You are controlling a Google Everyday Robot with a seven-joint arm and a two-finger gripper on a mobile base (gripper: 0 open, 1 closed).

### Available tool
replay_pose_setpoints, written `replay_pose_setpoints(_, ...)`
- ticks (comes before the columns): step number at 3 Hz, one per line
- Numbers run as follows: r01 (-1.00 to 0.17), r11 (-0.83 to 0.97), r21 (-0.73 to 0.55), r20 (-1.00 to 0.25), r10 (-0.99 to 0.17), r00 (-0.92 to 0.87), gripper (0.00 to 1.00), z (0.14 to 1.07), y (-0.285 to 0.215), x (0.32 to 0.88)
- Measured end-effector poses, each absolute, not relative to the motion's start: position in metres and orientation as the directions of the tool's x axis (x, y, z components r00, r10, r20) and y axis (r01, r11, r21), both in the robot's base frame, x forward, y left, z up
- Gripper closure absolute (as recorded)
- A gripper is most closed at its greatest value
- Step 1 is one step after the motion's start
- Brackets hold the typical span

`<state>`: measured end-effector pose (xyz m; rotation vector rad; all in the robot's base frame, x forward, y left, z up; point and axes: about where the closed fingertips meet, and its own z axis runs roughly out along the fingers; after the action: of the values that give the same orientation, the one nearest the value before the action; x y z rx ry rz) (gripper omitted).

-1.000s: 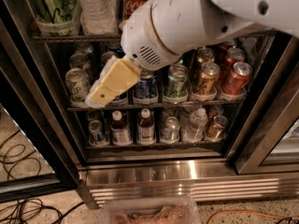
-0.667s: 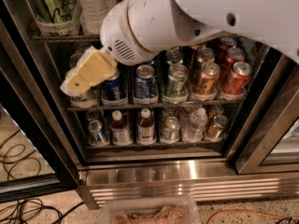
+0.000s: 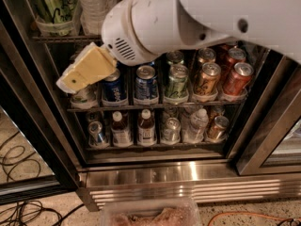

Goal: Pick green can from top shelf of fridge

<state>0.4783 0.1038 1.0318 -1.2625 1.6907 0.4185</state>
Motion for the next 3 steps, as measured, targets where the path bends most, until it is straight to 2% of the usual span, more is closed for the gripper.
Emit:
replay_pose_setpoints(1, -0.873, 0.445, -0.198, -0.863, -0.501, -0.060, 0.00, 1.015, 0.133, 0.465)
replay_pose_setpoints(2, -0.827, 0.520, -0.213, -0.887, -0.459, -0.060, 0.00, 1.010, 0.157, 0.450)
replay_pose_setpoints(3, -0.747, 0.602, -0.282, -0.897, -0.442, -0.018, 0.00, 1.011, 0.164, 0.435)
